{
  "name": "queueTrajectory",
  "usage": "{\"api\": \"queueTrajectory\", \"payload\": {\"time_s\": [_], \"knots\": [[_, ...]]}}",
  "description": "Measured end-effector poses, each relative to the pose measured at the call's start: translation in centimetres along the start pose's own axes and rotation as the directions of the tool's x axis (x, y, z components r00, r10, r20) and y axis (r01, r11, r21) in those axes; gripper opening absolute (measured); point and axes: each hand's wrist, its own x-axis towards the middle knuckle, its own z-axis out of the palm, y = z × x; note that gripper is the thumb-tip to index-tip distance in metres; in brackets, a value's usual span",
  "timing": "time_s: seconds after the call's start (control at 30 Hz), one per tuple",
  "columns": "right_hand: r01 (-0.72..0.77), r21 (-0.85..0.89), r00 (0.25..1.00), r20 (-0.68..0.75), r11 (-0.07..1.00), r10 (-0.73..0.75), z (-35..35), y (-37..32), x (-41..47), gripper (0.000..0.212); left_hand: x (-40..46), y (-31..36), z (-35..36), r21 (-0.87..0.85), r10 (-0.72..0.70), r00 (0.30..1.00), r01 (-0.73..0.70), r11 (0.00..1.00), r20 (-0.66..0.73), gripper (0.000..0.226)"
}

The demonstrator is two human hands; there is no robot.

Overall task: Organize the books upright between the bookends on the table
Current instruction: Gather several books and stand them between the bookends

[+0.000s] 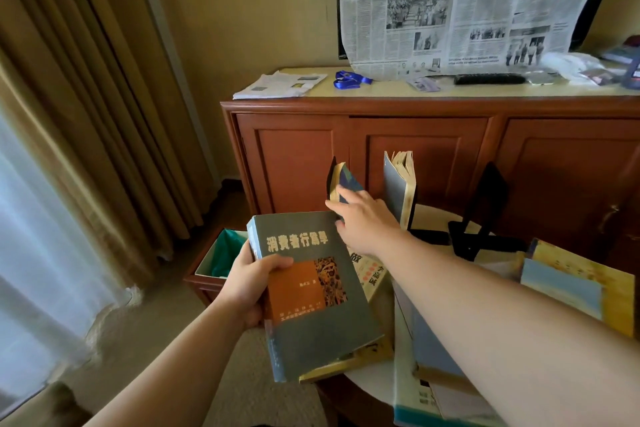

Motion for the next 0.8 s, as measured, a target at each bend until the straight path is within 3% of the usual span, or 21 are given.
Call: {"api": "queueTrajectory", "payload": {"time_s": [0.07,0.23,0.4,0.6,0.8], "knots": [[-0.018,-0.046,1.0,-0.006,0.999,0.018,-0.3,0.9,-0.4,0.055,0.0,0.1,0.4,0.005,0.024,1.0,-0.024,1.0,-0.012,0.047],[-0.15,-0.11,0.975,-0.183,0.983,0.128,-2.0,3.8,-2.6,0.066,0.0,1.0,2.1,-0.003,0.09,0.996,-0.09,0.996,-0.003,0.048],[-0.248,-0.129,0.952,-0.217,0.96,0.217,-3.6,6.6,-4.0,0.066,0.8,2.7,5.7,0.009,0.229,0.971,-0.229,0.973,-0.075,0.048],[-0.211,-0.06,0.955,-0.224,0.976,0.193,-3.5,8.4,-4.9,0.066,3.5,4.1,11.8,0.236,0.468,0.869,-0.427,0.873,-0.16,0.044],[-0.074,0.105,0.963,-0.25,0.992,0.099,-2.9,9.7,-4.6,0.073,7.5,4.6,16.9,0.283,0.516,0.823,-0.45,0.847,-0.236,0.038]]}}
